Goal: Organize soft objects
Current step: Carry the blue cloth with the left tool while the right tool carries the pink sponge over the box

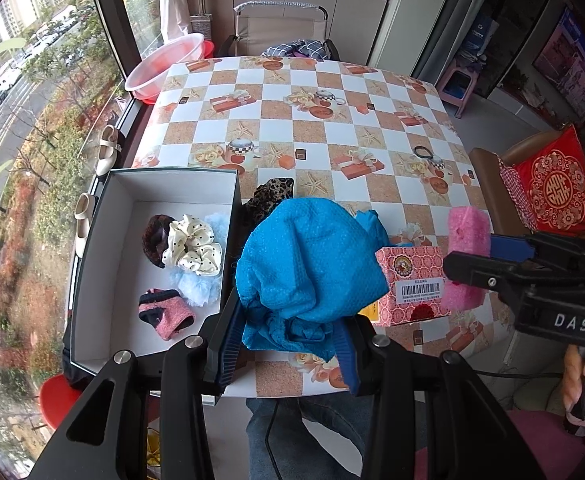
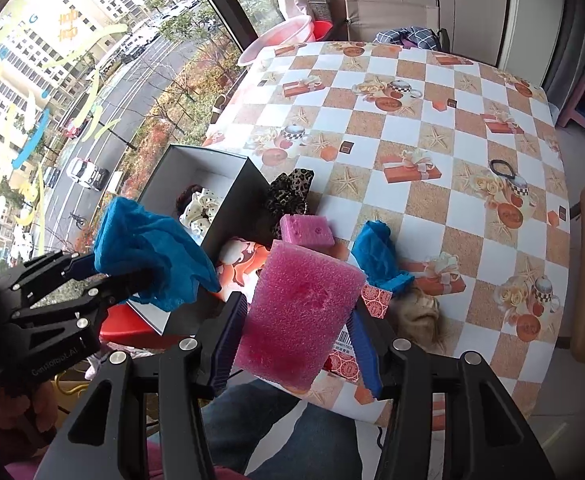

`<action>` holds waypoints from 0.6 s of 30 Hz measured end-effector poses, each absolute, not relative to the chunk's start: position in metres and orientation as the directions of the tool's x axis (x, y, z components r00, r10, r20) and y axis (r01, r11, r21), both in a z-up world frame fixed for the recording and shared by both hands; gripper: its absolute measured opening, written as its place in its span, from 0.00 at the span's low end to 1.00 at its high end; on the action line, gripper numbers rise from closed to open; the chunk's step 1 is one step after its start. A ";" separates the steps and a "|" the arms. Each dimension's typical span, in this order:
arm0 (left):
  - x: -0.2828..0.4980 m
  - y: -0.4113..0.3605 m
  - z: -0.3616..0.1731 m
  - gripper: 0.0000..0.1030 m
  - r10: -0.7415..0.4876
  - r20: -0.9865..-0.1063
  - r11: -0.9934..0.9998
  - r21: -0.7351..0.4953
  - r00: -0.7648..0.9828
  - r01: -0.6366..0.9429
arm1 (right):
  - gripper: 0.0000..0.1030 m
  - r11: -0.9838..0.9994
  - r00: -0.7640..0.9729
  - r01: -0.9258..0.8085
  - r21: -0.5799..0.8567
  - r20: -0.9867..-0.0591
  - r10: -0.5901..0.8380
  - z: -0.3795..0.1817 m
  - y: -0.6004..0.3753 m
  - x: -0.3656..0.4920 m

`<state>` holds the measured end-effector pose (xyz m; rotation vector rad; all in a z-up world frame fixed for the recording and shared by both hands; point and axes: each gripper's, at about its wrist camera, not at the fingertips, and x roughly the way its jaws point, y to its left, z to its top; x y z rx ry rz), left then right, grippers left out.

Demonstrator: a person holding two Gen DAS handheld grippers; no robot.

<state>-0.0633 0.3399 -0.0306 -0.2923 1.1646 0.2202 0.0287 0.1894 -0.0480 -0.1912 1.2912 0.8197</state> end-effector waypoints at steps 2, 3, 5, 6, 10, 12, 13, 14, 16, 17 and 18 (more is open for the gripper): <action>-0.067 0.340 -0.029 0.43 0.019 -0.920 0.936 -0.121 0.391 -0.331 | 0.51 0.697 0.053 -0.657 0.289 -0.904 0.424 -0.043 0.193 0.028; -0.068 0.340 -0.030 0.43 0.017 -0.920 0.933 -0.126 0.391 -0.336 | 0.51 0.693 0.062 -0.667 0.275 -0.906 0.419 -0.042 0.193 0.028; -0.069 0.338 -0.031 0.43 0.017 -0.920 0.933 -0.126 0.391 -0.338 | 0.51 0.697 0.065 -0.659 0.282 -0.902 0.426 -0.041 0.191 0.030; -0.069 0.338 -0.031 0.43 0.018 -0.920 0.933 -0.125 0.392 -0.337 | 0.51 0.699 0.067 -0.656 0.284 -0.901 0.429 -0.041 0.190 0.030; -0.071 0.341 -0.030 0.43 0.022 -0.918 0.933 -0.124 0.397 -0.338 | 0.51 0.706 0.077 -0.650 0.282 -0.899 0.430 -0.042 0.187 0.029; -0.075 0.345 -0.026 0.43 0.027 -0.915 0.929 -0.126 0.402 -0.349 | 0.51 0.706 0.052 -0.636 0.310 -0.896 0.441 -0.042 0.185 0.028; -0.077 0.346 -0.023 0.43 0.038 -0.912 0.928 -0.120 0.409 -0.354 | 0.51 0.698 0.054 -0.651 0.300 -0.898 0.437 -0.040 0.186 0.025; -0.078 0.348 -0.022 0.43 0.046 -0.911 0.925 -0.116 0.411 -0.361 | 0.51 0.692 0.067 -0.667 0.277 -0.903 0.425 -0.039 0.188 0.023; -0.082 0.353 -0.023 0.43 0.043 -0.912 0.919 -0.125 0.409 -0.375 | 0.51 0.691 0.068 -0.667 0.277 -0.902 0.427 -0.037 0.190 0.022; -0.084 0.355 -0.023 0.43 0.047 -0.912 0.918 -0.122 0.407 -0.378 | 0.51 0.694 0.062 -0.660 0.288 -0.899 0.433 -0.037 0.190 0.022; -0.086 0.358 -0.024 0.43 0.052 -0.913 0.917 -0.117 0.405 -0.382 | 0.51 0.693 0.061 -0.660 0.290 -0.899 0.434 -0.037 0.192 0.021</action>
